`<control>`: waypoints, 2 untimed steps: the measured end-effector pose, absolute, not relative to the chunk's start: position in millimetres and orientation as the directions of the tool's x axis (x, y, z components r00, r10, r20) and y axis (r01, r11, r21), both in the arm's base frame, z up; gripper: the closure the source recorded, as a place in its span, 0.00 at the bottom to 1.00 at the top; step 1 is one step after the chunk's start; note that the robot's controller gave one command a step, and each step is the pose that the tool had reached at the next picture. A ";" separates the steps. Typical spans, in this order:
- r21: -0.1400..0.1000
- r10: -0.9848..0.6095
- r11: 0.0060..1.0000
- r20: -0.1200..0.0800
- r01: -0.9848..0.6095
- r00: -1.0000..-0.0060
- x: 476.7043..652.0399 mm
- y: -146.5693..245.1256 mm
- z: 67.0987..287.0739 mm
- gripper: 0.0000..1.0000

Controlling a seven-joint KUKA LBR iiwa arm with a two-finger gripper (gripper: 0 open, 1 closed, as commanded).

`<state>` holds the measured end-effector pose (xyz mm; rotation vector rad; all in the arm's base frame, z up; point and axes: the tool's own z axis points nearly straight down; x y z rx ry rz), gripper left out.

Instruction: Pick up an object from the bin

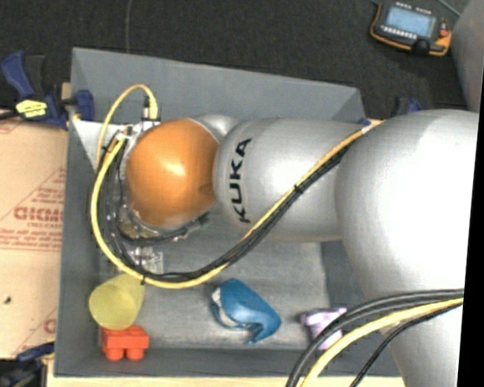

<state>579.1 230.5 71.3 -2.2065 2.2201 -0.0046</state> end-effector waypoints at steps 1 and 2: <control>-0.009 -1.000 0.009 -0.006 -1.000 -0.009 578.9 230.5 71.3 1.00; -0.005 -1.000 0.011 -0.005 -1.000 -0.011 577.8 229.8 101.5 1.00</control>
Offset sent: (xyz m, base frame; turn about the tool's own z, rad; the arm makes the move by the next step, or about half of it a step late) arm -0.0001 -0.0001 0.0583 0.0021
